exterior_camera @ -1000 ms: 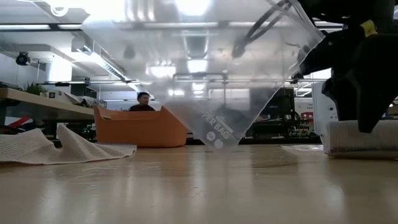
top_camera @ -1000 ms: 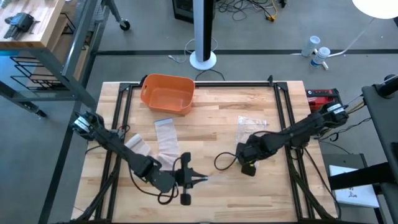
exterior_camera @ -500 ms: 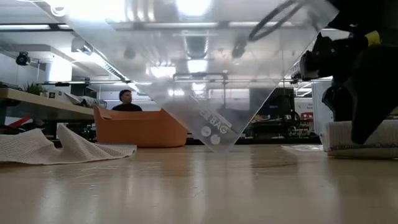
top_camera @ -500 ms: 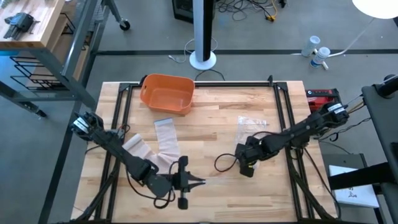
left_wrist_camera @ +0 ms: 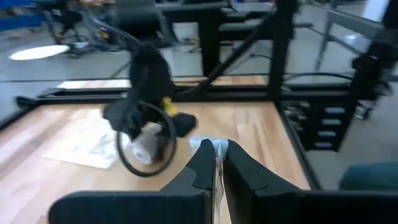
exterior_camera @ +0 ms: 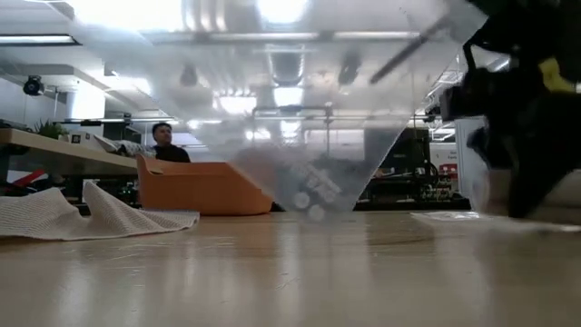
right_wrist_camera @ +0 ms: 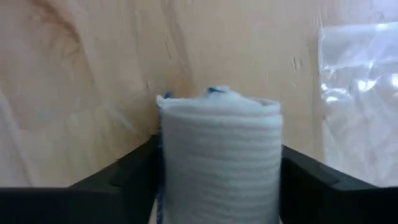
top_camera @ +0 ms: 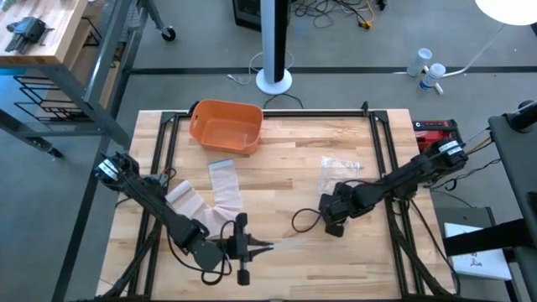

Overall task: Roll bandage
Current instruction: Put the white rolled bandage into the zip bag

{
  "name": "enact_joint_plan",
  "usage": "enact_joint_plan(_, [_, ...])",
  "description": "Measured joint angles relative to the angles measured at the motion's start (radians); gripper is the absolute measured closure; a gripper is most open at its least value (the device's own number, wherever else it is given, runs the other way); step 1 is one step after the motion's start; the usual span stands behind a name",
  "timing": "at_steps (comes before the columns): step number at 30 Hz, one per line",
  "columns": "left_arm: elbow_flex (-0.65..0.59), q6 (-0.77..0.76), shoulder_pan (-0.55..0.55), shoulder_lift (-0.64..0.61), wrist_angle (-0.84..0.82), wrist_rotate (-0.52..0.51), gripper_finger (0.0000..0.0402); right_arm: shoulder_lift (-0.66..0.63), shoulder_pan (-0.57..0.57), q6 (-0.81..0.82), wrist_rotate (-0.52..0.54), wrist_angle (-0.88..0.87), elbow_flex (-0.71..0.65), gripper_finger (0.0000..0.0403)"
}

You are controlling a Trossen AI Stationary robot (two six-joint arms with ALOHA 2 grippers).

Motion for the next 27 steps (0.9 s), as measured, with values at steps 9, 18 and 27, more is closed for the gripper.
enact_joint_plan(9, [-0.024,0.047,0.016,0.0,0.114,0.049,0.0397,-0.255,0.009,-0.225,0.096,-0.16,0.214,0.0289])
enact_joint_plan(18, [-0.231,0.254,0.216,-0.024,0.554,0.312,0.0398,-0.566,0.041,-0.471,0.174,0.478,0.164,0.0269])
enact_joint_plan(27, [-0.325,0.383,0.436,-0.032,0.696,0.595,0.0397,-0.504,0.04,-0.479,0.148,0.925,0.063,0.0289])
